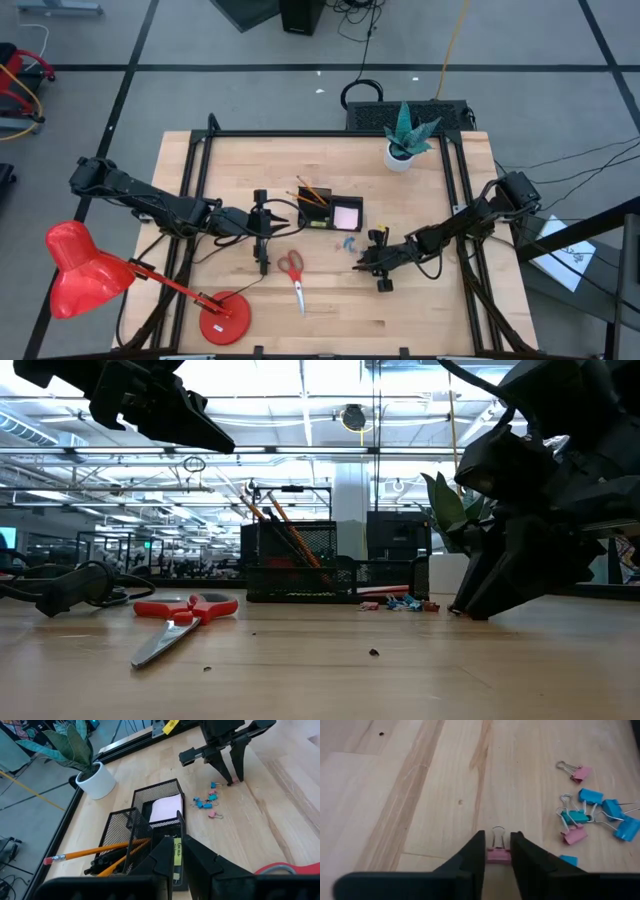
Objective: Pick and place office supplies into organizer
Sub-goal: Put the pink binder clip into the black desk organizer
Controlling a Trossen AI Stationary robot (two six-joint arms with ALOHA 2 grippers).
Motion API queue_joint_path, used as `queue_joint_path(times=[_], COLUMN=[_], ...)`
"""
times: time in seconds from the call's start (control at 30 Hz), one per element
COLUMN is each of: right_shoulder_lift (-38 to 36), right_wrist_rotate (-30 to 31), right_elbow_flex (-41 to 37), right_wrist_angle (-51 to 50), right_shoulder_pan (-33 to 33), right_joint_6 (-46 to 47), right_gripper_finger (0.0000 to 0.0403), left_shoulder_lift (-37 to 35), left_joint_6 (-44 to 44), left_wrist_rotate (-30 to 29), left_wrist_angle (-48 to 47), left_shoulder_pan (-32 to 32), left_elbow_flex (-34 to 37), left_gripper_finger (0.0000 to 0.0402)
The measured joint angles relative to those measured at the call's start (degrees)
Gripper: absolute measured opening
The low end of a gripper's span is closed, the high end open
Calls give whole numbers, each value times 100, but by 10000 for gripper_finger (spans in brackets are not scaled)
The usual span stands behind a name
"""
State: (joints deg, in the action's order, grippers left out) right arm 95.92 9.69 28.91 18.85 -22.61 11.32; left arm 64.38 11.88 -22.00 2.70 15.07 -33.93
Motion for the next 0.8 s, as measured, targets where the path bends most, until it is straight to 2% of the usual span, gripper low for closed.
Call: queue_joint_path(times=[0.17, 0.3, 0.47, 0.8], right_shoulder_lift=[-4, -2, 7, 17], right_wrist_rotate=[-88, -94, -241, -243], right_elbow_flex=[0, 6, 217, 1138], right_wrist_angle=[319, 736, 652, 88], right_shoulder_pan=[4, 51, 161, 414], right_joint_6=[-192, -346, -500, -1226], right_gripper_finger=[36, 47, 70, 45], left_shoulder_lift=[0, 0, 0, 0], left_joint_6=[0, -2, -2, -4], left_wrist_rotate=[0, 0, 0, 2], left_wrist_angle=[2, 4, 7, 11], left_shoulder_pan=[0, 0, 0, 0], left_elbow_flex=[0, 2, 0, 0], left_gripper_finger=[47, 47, 47, 47])
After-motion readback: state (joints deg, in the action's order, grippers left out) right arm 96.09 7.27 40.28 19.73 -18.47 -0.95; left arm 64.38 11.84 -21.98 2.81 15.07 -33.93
